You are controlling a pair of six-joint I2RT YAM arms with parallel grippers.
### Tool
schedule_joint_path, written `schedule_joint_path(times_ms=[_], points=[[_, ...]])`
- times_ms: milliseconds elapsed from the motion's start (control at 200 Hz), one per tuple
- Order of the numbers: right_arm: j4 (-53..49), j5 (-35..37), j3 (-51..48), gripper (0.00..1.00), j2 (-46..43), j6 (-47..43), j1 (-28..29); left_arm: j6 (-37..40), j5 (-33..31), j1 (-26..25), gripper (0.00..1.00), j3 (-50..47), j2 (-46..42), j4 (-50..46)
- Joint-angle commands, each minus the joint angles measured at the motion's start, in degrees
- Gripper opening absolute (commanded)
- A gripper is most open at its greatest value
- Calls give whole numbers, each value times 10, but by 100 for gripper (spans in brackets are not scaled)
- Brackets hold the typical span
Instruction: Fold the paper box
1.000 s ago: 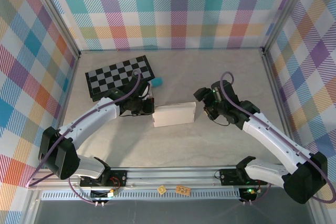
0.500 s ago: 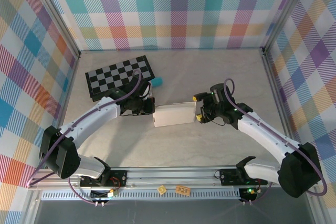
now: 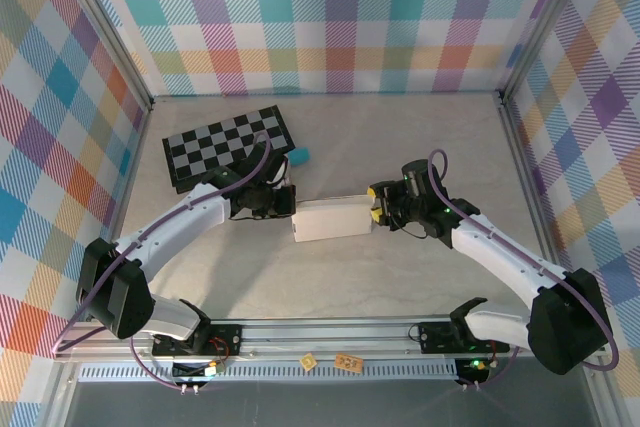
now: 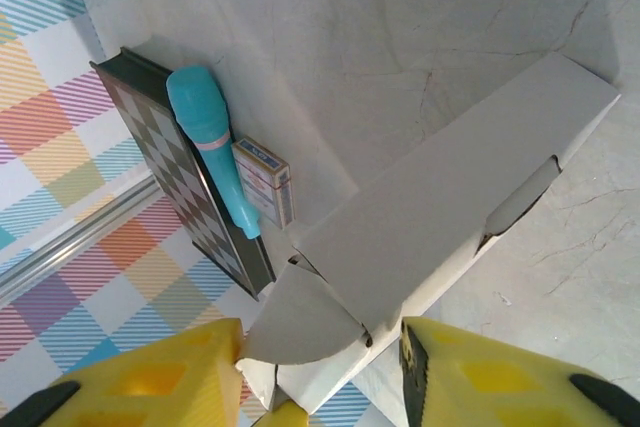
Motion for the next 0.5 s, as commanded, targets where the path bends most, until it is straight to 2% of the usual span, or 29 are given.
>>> schedule_joint_path(times_ms=[0, 395, 495], points=[[-27, 5, -13, 41, 11, -19, -4, -1, -6, -9, 0, -16, 26, -64], [-56, 0, -43, 32, 6, -53, -4, -4, -5, -10, 0, -19, 26, -62], [-57, -8, -49, 41, 5, -52, -4, -3, -5, -10, 0, -16, 27, -65]])
